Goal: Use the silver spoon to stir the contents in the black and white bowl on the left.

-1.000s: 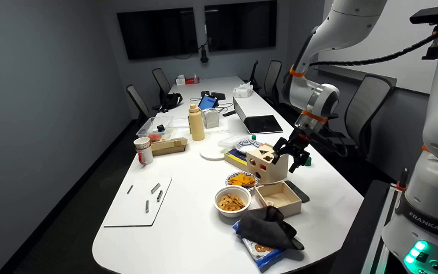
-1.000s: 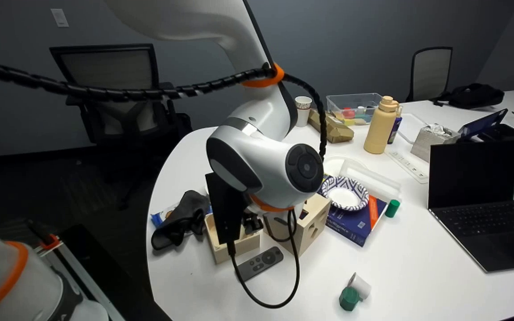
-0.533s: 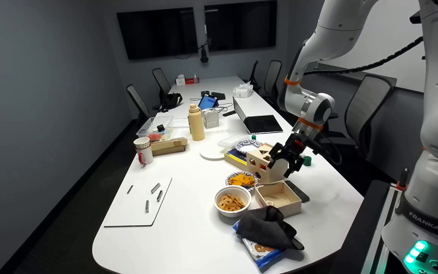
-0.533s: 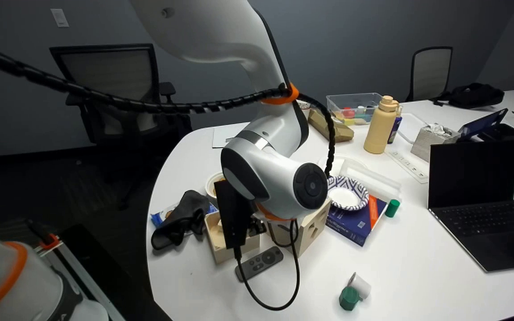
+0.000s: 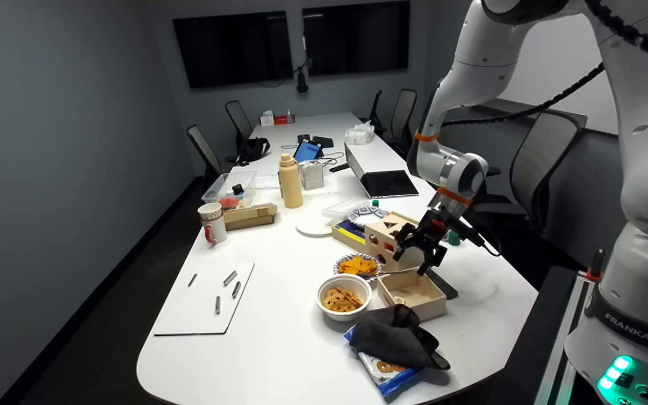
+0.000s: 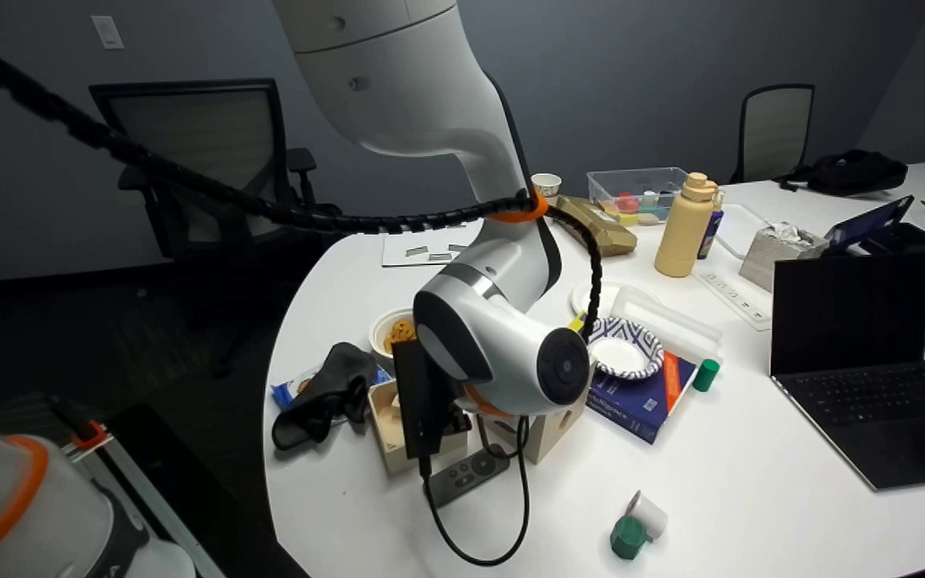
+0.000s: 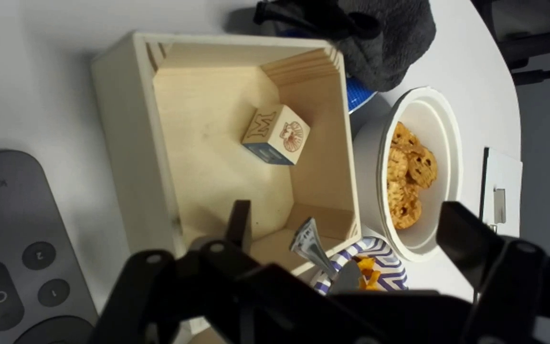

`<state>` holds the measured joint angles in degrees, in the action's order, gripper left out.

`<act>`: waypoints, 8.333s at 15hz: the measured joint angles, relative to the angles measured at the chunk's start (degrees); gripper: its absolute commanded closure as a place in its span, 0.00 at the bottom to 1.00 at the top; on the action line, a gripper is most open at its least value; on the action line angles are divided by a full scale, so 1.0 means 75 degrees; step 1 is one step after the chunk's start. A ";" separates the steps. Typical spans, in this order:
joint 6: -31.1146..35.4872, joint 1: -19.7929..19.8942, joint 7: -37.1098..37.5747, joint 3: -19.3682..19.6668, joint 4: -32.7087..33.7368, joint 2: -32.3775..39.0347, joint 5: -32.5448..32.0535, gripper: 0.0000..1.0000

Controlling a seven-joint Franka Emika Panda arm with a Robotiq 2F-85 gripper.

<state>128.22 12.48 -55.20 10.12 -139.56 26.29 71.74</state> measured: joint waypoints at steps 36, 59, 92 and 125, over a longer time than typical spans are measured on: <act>-0.0291 -0.0217 0.0982 -0.0071 0.0661 0.0433 -0.0713 0.99; 0.1542 -0.1772 0.8333 -0.0394 0.1118 -0.0534 -0.9207 0.99; 0.1907 -0.2235 0.8794 -0.0936 0.1222 0.0116 -1.0319 0.99; 0.1807 -0.2398 0.8383 -0.1091 0.1530 0.0635 -1.0772 0.99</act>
<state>141.77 -5.50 7.67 1.94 -128.09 31.05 -9.05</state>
